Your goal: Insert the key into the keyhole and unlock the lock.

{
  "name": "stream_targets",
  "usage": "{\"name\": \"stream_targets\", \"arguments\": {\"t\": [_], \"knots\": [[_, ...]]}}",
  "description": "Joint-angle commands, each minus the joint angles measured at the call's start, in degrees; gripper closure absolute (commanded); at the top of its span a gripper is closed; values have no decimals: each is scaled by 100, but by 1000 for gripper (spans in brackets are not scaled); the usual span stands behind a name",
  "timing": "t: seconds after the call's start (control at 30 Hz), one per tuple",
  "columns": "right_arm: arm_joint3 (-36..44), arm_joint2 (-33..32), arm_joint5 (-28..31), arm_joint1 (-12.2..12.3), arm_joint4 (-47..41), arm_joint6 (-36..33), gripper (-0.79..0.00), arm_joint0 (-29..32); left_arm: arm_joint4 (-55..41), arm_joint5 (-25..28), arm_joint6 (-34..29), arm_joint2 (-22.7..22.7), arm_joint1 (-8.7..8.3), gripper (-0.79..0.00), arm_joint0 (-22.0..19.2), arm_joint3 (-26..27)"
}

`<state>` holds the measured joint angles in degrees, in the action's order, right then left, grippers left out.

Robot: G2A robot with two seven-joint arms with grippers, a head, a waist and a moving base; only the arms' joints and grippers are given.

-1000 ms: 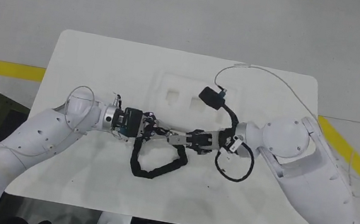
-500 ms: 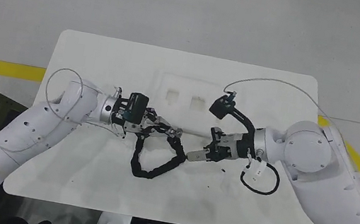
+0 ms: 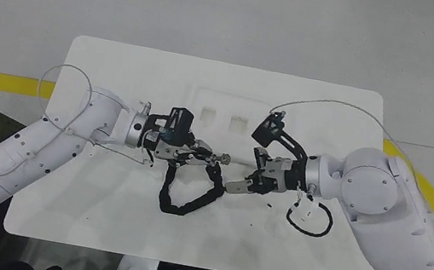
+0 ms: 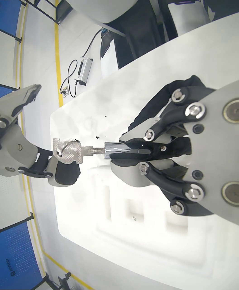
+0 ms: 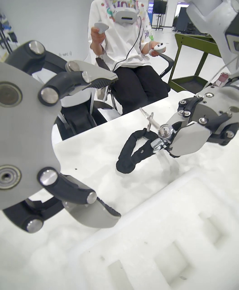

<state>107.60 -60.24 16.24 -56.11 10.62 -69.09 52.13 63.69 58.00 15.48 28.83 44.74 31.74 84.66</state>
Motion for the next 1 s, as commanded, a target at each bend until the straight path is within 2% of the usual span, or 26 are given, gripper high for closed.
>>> {"name": "stream_targets", "arguments": {"t": [0.0, 0.13, 0.2, 0.4, 0.63, 0.7, 0.73, 0.77, 0.97], "knots": [[7, -8, 718, 9, 147, 145, -785, 4, -312, 0, -274, -109, -49, 0, -88, 58], [-4, -61, 1827, 35, 830, 652, -785, 82, -792, 0, -615, -346, -122, 0, -233, 108], [34, -98, 2142, 49, 1317, 938, -785, 168, -968, 0, -729, -462, -142, 0, -305, 106], [247, -129, 2507, 55, 2426, 1853, -785, 453, -1342, 0, -878, -762, -168, 0, -477, 82], [482, -22, 2568, 45, 2807, 2138, -785, 447, -1577, 0, -942, -1077, -158, 0, -674, 59], [534, 19, 2575, 42, 2852, 2142, -631, 417, -1615, 0, -932, -1150, -154, 0, -726, 41], [563, 38, 2576, 40, 2865, 2143, -483, 404, -1630, 0, -922, -1187, -152, 0, -748, 33], [592, 56, 2581, 41, 2886, 2128, -413, 390, -1639, 0, -911, -1220, -151, 0, -772, 24], [684, 137, 2514, 43, 2939, 2032, -314, 334, -1684, 0, -788, -1389, -150, 0, -887, -4]]}}
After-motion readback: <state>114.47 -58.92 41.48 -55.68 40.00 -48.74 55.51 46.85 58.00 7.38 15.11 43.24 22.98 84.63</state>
